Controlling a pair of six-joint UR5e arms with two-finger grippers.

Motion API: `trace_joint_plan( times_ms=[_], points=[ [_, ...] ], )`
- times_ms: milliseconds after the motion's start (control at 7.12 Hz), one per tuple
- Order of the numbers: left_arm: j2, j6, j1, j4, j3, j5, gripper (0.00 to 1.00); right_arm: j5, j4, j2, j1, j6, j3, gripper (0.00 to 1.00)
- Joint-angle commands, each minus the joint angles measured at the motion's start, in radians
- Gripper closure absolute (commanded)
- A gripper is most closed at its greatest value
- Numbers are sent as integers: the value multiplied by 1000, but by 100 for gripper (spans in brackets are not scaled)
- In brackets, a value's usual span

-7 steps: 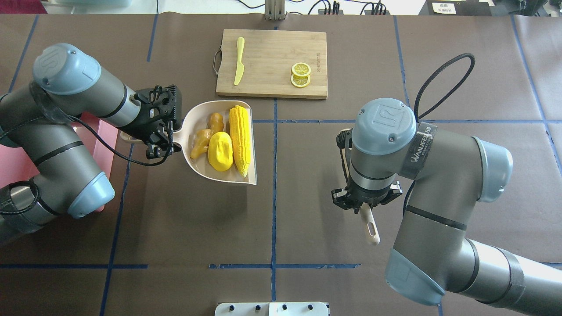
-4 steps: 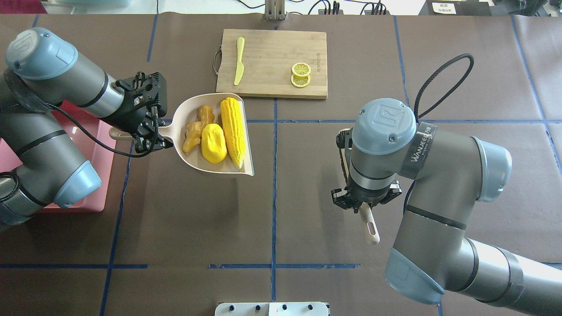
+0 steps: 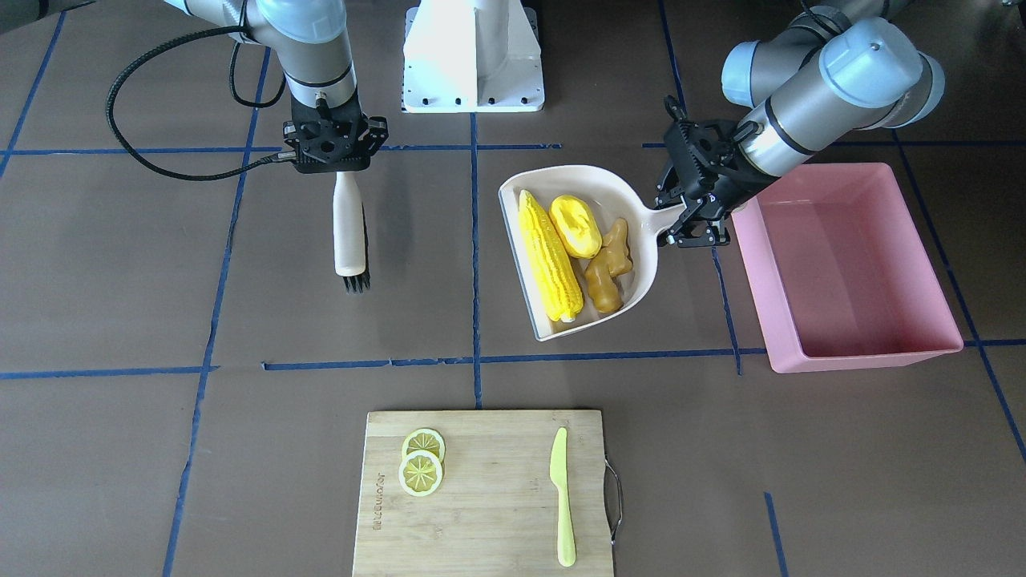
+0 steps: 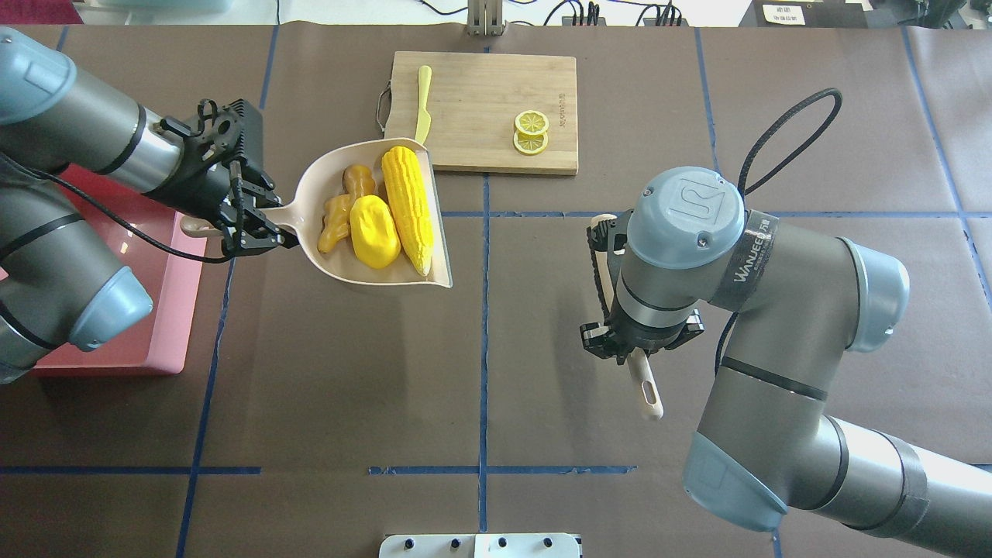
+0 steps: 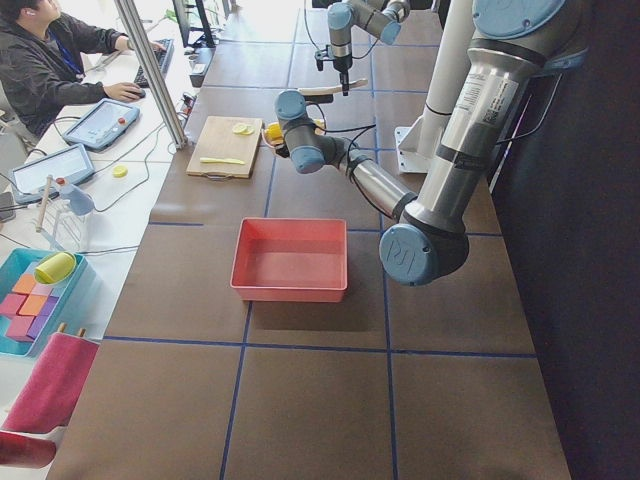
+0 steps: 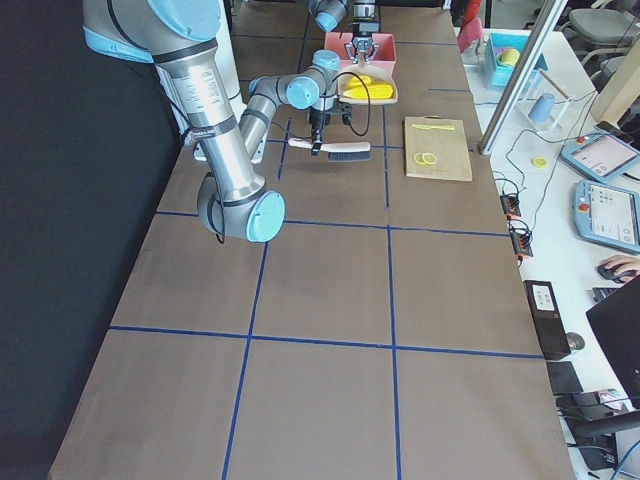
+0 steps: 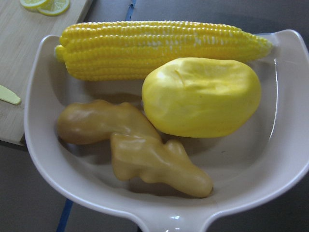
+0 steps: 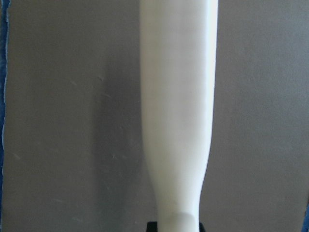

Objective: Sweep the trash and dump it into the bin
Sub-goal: 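Lift the loaded dustpan with the left gripper and carry it over the pink bin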

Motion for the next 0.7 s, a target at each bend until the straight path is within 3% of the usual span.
trace_joint_plan(
  times_ms=[0, 281, 561],
  points=[
    [84, 5, -105, -120, -1, -108, 100, -13, 1, 0, 4, 1, 1, 100],
    [192, 6, -229, -255, 18, -229, 100, -15, 2, 0, 13, -4, 1, 100],
    [312, 160, -392, -306, 79, -366, 100, -58, 2, -2, 13, -15, -2, 100]
  ],
)
